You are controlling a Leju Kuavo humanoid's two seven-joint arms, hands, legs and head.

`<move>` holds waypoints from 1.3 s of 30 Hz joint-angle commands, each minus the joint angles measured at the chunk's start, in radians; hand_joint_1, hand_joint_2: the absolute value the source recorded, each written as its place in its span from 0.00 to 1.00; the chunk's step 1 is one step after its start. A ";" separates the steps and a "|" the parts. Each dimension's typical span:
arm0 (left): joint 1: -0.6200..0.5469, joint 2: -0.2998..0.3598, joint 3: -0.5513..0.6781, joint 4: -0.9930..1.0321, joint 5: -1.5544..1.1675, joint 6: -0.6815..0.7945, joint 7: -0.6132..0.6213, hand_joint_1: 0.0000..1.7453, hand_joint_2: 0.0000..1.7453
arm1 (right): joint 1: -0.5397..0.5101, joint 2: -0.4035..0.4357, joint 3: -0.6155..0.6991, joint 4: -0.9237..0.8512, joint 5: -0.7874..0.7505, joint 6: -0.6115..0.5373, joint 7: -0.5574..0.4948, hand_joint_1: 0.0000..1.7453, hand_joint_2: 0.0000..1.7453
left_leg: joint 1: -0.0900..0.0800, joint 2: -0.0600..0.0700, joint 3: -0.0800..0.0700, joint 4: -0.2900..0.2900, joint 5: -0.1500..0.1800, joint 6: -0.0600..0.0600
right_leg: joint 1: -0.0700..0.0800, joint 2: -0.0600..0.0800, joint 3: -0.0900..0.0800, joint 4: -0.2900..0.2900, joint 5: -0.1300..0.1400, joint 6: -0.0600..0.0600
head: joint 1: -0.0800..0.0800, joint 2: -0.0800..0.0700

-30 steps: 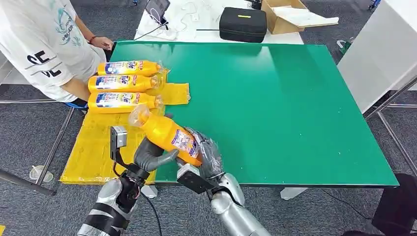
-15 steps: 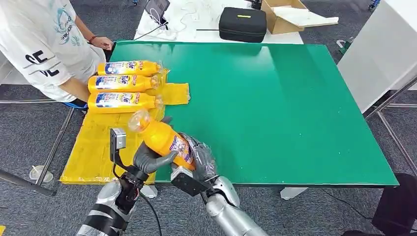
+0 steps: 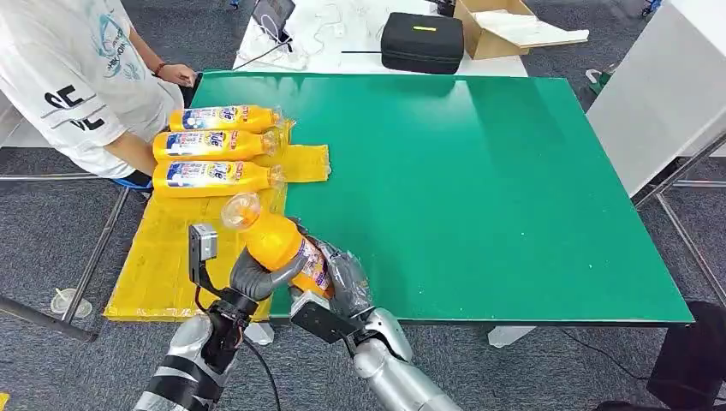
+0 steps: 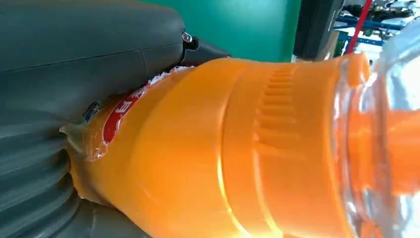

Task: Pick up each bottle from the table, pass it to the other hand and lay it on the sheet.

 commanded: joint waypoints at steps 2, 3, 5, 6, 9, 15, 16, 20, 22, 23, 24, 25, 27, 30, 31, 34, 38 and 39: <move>-0.022 -0.002 0.012 -0.039 0.003 0.019 0.000 1.00 1.00 | -0.026 -0.013 0.032 0.046 0.007 -0.034 0.023 0.05 1.00 | 0.000 0.000 0.003 0.000 -0.001 0.001 | 0.000 -0.001 0.003 0.000 -0.001 -0.001 | 0.000 0.000; -0.022 -0.002 0.012 -0.039 0.003 0.019 0.000 1.00 1.00 | -0.026 -0.013 0.032 0.046 0.007 -0.034 0.023 0.05 1.00 | 0.000 0.000 0.006 -0.001 -0.002 0.001 | 0.000 -0.002 0.006 -0.001 -0.002 -0.001 | 0.000 0.000; -0.015 -0.008 0.034 -0.056 0.003 0.041 0.000 1.00 1.00 | -0.024 -0.013 0.022 0.038 0.009 -0.052 0.036 0.00 0.00 | 0.000 0.001 0.007 -0.001 -0.002 0.002 | 0.001 -0.001 0.007 -0.001 -0.002 -0.001 | 0.000 0.000; -0.010 -0.013 0.055 -0.072 0.000 0.070 0.002 1.00 1.00 | -0.024 -0.017 0.010 0.025 0.011 -0.071 0.056 0.00 0.00 | 0.000 0.001 0.004 0.000 -0.001 0.001 | 0.000 -0.001 0.004 -0.001 -0.001 -0.001 | 0.000 0.000; -0.004 -0.024 0.118 -0.130 -0.070 0.222 -0.019 1.00 1.00 | -0.008 -0.035 -0.036 -0.069 -0.005 -0.107 0.079 0.00 0.00 | 0.000 0.001 0.006 0.000 -0.002 0.002 | 0.000 -0.001 0.006 0.000 -0.002 -0.001 | 0.000 0.000; -0.054 -0.032 0.224 -0.134 -0.242 0.460 -0.080 1.00 1.00 | 0.057 -0.068 -0.082 -0.364 -0.004 -0.149 0.097 0.00 0.00 | 0.000 0.000 0.002 0.001 -0.001 0.001 | 0.000 -0.001 0.002 0.001 -0.001 -0.001 | 0.000 0.000; -0.057 -0.031 0.226 -0.128 -0.242 0.460 -0.079 1.00 1.00 | 0.063 -0.071 -0.081 -0.378 -0.003 -0.149 0.099 0.00 0.00 | 0.000 0.000 0.001 0.000 0.000 0.001 | 0.000 -0.002 0.001 0.000 0.000 -0.001 | 0.000 0.000; -0.058 -0.041 0.236 -0.115 -0.252 0.477 -0.087 1.00 1.00 | 0.076 -0.066 -0.085 -0.395 -0.005 -0.175 0.082 0.00 0.00 | 0.000 0.000 0.007 0.000 -0.002 0.002 | 0.000 -0.003 0.007 0.000 -0.003 -0.001 | 0.000 0.000; -0.069 -0.046 0.246 -0.105 -0.294 0.528 -0.107 1.00 1.00 | 0.091 -0.069 -0.082 -0.442 -0.024 -0.183 0.062 0.00 0.00 | 0.000 0.000 0.006 0.000 -0.002 0.002 | 0.000 -0.002 0.006 0.000 -0.002 -0.001 | 0.000 0.000; -0.074 -0.046 0.248 -0.100 -0.312 0.551 -0.110 1.00 1.00 | 0.098 -0.070 -0.079 -0.463 -0.028 -0.184 0.061 0.00 0.00 | 0.000 0.000 0.004 0.000 -0.001 0.001 | 0.000 -0.002 0.004 0.000 -0.002 -0.001 | 0.000 0.000; -0.086 -0.041 0.242 -0.090 -0.365 0.597 -0.130 1.00 1.00 | 0.106 -0.072 -0.072 -0.491 -0.035 -0.186 0.051 0.00 0.00 | 0.000 -0.001 0.006 0.000 -0.002 0.002 | 0.000 -0.003 0.006 0.000 -0.003 -0.001 | 0.000 0.000; -0.093 -0.034 0.233 -0.085 -0.412 0.641 -0.145 1.00 1.00 | 0.107 -0.072 -0.070 -0.500 -0.038 -0.188 0.046 0.00 0.00 | 0.000 -0.001 0.003 0.000 -0.001 0.001 | 0.000 -0.003 0.004 0.000 -0.002 -0.001 | 0.001 0.000; -0.146 0.013 0.177 -0.017 -0.649 0.809 -0.164 1.00 1.00 | 0.096 -0.069 -0.051 -0.523 -0.071 -0.178 0.017 0.00 0.00 | 0.000 -0.001 0.004 0.000 -0.001 0.001 | 0.000 -0.003 0.004 0.000 -0.002 -0.001 | 0.000 0.000; -0.267 0.079 0.081 0.212 -1.030 1.006 -0.080 1.00 1.00 | 0.058 -0.068 -0.007 -0.511 -0.095 -0.152 -0.009 0.00 0.00 | 0.000 -0.001 0.005 0.000 0.000 0.001 | 0.000 -0.003 0.005 0.001 -0.002 -0.002 | 0.000 0.000; -0.306 0.088 0.058 0.291 -1.101 1.033 -0.065 1.00 1.00 | 0.047 -0.065 0.006 -0.508 -0.103 -0.143 -0.014 0.00 0.00 | 0.000 -0.001 0.003 -0.001 0.001 0.000 | 0.000 -0.003 0.003 0.000 0.000 -0.001 | 0.001 0.000; -0.318 0.086 0.063 0.317 -1.096 1.041 -0.078 1.00 1.00 | 0.044 -0.063 0.009 -0.505 -0.107 -0.144 -0.013 0.00 0.00 | 0.000 0.001 0.006 -0.001 0.000 0.001 | 0.000 -0.002 0.006 0.000 0.000 -0.002 | 0.000 0.000; -0.331 0.093 0.036 0.349 -1.153 1.051 -0.056 1.00 1.00 | 0.045 -0.072 0.017 -0.505 -0.110 -0.140 -0.021 0.00 0.00 | 0.000 0.004 0.004 0.000 0.000 0.000 | 0.000 0.001 0.003 0.000 0.002 -0.003 | 0.000 0.000; -0.357 0.116 -0.021 0.401 -1.298 1.106 0.023 1.00 1.00 | 0.041 -0.075 0.029 -0.504 -0.111 -0.133 -0.022 0.00 0.00 | 0.000 0.004 0.004 -0.001 0.001 0.000 | 0.000 0.001 0.003 0.000 0.002 -0.003 | 0.000 0.000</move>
